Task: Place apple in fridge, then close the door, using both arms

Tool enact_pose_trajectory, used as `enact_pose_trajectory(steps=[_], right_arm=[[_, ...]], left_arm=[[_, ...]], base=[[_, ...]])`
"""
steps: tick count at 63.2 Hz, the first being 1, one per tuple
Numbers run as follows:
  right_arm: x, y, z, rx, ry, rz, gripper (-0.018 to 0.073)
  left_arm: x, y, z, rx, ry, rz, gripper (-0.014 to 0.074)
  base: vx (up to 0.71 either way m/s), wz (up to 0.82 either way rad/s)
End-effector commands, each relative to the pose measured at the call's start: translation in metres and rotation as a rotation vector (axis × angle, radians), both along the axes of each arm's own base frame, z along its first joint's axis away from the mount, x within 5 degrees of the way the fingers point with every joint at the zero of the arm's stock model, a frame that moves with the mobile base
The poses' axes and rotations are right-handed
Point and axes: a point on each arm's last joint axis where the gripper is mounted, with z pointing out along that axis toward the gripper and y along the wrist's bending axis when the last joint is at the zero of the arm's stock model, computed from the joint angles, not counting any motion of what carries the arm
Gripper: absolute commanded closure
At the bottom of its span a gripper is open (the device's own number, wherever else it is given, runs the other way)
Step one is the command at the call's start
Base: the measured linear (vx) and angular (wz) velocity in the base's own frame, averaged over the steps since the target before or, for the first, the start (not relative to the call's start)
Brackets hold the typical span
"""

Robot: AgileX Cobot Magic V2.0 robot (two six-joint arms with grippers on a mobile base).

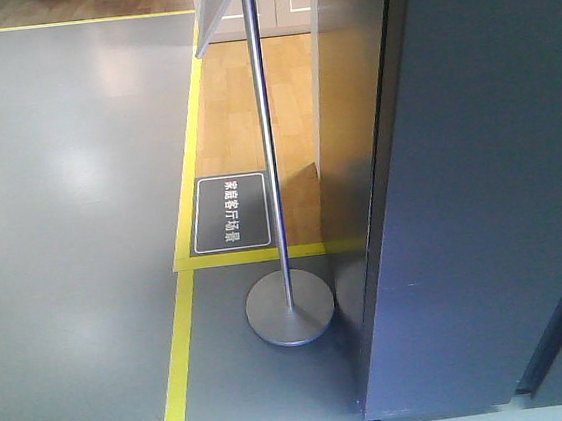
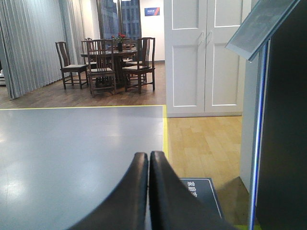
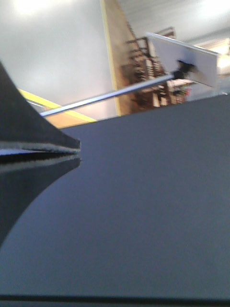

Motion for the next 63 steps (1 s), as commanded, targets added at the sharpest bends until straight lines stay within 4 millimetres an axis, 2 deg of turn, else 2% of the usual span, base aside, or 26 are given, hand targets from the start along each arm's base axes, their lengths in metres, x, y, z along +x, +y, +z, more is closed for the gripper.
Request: enact_pose_trajectory(steps=[1, 63], right_arm=[[-0.0024, 0.0002, 0.0084, -0.013, -0.143, -0.008, 0.0563], [-0.0024, 0.0002, 0.0083, -0.012, -0.142, -0.007, 0.0563]], left_arm=[[-0.0007, 0.0010, -0.0001, -0.008, -0.064, 0.011, 0.0603], [-0.0007, 0.0010, -0.0001, -0.008, -0.064, 0.011, 0.0603]], base=[[0.00, 0.00], [0.00, 0.00]])
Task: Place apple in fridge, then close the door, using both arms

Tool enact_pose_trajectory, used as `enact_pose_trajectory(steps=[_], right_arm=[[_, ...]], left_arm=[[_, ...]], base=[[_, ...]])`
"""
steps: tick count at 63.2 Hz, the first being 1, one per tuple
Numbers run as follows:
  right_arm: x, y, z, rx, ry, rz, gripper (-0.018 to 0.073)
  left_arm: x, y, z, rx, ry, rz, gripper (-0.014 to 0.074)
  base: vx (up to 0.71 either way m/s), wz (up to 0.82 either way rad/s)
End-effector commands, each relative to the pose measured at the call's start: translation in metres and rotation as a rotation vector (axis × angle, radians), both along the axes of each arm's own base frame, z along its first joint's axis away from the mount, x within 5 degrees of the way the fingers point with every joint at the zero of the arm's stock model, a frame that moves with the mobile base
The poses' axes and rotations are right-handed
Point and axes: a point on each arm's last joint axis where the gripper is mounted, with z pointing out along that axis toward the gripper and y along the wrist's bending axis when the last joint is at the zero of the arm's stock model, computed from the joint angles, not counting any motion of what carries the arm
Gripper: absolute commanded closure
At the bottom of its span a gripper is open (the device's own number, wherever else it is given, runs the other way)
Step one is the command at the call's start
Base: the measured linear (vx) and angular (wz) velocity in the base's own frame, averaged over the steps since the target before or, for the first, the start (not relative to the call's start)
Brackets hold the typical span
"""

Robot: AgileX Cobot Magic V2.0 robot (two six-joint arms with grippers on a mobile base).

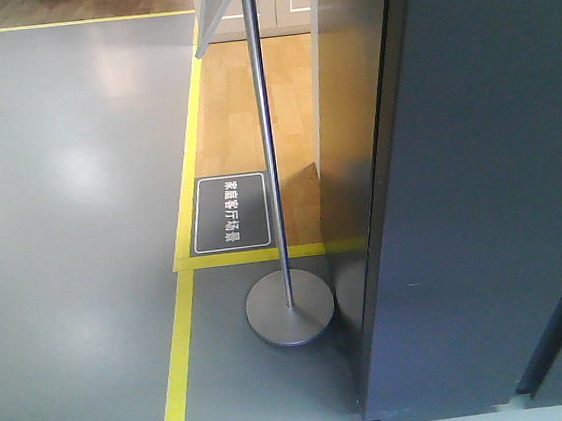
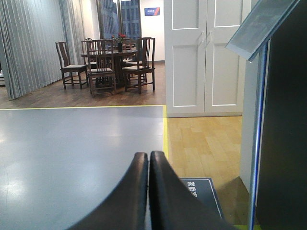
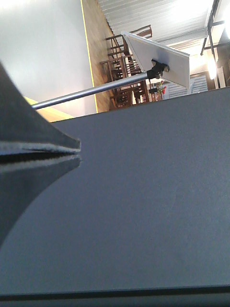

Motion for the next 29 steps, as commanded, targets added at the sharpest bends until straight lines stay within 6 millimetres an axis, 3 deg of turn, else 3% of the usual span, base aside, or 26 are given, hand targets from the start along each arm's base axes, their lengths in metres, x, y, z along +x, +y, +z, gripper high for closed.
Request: enact_pose_trajectory(steps=[1, 29], right_arm=[[-0.0018, 0.0005, 0.0023, -0.009, -0.076, 0.001, 0.0563], [-0.0018, 0.0005, 0.0023, -0.009, -0.076, 0.001, 0.0563]], left_arm=[[-0.0007, 0.0010, -0.0001, -0.008, -0.064, 0.011, 0.0603], [-0.0007, 0.0010, -0.0001, -0.008, -0.064, 0.011, 0.0603]], base=[[0.00, 0.00], [0.00, 0.00]])
